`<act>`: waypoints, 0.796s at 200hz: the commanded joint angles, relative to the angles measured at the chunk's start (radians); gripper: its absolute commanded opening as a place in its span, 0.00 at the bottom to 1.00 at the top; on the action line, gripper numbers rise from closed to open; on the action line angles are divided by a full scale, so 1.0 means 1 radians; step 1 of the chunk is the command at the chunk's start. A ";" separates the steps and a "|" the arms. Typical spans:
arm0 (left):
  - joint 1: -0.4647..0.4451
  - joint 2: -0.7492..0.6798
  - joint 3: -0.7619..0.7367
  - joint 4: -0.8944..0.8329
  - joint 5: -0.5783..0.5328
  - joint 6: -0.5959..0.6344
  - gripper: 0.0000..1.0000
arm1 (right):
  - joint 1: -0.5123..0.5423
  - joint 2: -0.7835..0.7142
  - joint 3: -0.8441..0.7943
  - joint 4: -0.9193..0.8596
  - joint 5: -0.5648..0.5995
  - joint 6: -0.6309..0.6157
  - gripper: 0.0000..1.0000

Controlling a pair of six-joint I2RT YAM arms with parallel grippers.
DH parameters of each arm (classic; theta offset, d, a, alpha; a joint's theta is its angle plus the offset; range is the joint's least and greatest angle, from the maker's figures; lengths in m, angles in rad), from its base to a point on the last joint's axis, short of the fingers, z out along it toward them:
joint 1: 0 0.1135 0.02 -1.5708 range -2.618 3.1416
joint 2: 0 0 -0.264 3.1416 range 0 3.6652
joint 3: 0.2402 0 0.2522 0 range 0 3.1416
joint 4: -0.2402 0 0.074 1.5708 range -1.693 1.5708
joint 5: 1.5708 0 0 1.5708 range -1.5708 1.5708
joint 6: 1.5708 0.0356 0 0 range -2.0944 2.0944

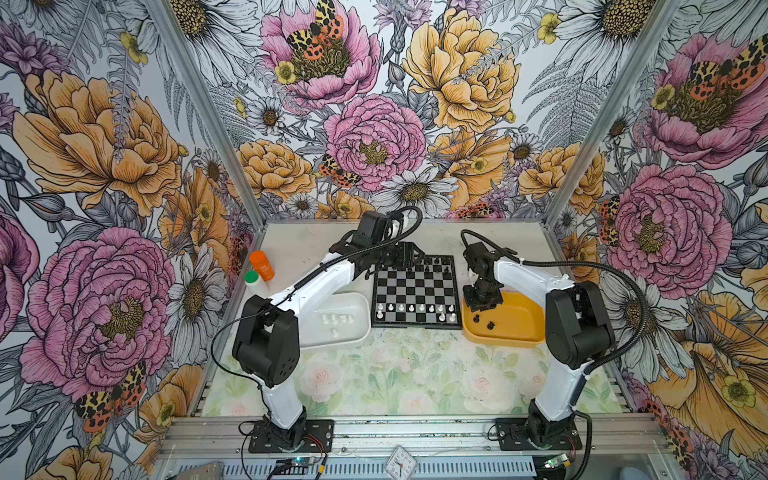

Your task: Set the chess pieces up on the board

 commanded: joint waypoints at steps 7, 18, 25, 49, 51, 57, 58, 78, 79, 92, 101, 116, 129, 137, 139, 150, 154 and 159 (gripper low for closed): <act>-0.018 0.022 0.103 -0.068 -0.002 0.058 0.63 | -0.037 -0.089 0.094 -0.043 0.100 0.045 0.41; -0.041 0.040 0.148 -0.111 -0.004 0.072 0.64 | -0.070 -0.122 0.130 -0.084 0.125 0.078 0.45; -0.061 0.044 0.173 -0.140 -0.009 0.084 0.64 | -0.098 -0.147 0.146 -0.107 0.132 0.098 0.49; -0.148 0.117 0.257 -0.261 -0.068 0.144 0.64 | -0.177 -0.254 0.159 -0.156 0.149 0.147 0.84; -0.156 0.124 0.265 -0.272 -0.075 0.148 0.64 | -0.182 -0.264 0.155 -0.159 0.154 0.150 0.91; -0.181 0.140 0.289 -0.301 -0.092 0.165 0.64 | -0.197 -0.287 0.147 -0.170 0.168 0.158 0.99; -0.184 0.143 0.292 -0.306 -0.095 0.167 0.64 | -0.199 -0.293 0.144 -0.172 0.169 0.159 0.99; -0.259 0.221 0.397 -0.412 -0.164 0.209 0.65 | -0.255 -0.361 0.099 -0.214 0.181 0.181 1.00; -0.263 0.226 0.403 -0.417 -0.168 0.211 0.65 | -0.259 -0.364 0.096 -0.217 0.182 0.182 1.00; -0.310 0.292 0.481 -0.485 -0.220 0.227 0.64 | -0.296 -0.414 0.054 -0.228 0.184 0.186 1.00; -0.343 0.339 0.534 -0.527 -0.249 0.238 0.64 | -0.325 -0.449 0.028 -0.236 0.184 0.187 1.00; -0.393 0.412 0.624 -0.594 -0.296 0.255 0.61 | -0.366 -0.502 -0.010 -0.239 0.168 0.182 1.00; -0.431 0.465 0.682 -0.634 -0.317 0.266 0.58 | -0.391 -0.535 -0.033 -0.246 0.155 0.178 1.00; -0.448 0.488 0.704 -0.648 -0.335 0.268 0.57 | -0.401 -0.554 -0.045 -0.248 0.141 0.173 1.00; -0.452 0.491 0.706 -0.650 -0.339 0.267 0.57 | -0.403 -0.556 -0.047 -0.249 0.139 0.171 1.00; -0.468 0.509 0.717 -0.654 -0.343 0.265 0.57 | -0.412 -0.575 -0.058 -0.253 0.131 0.165 1.00; -0.472 0.517 0.719 -0.655 -0.341 0.264 0.57 | -0.414 -0.582 -0.061 -0.253 0.125 0.163 1.00; -0.476 0.524 0.722 -0.655 -0.341 0.261 0.57 | -0.418 -0.590 -0.065 -0.254 0.117 0.159 1.00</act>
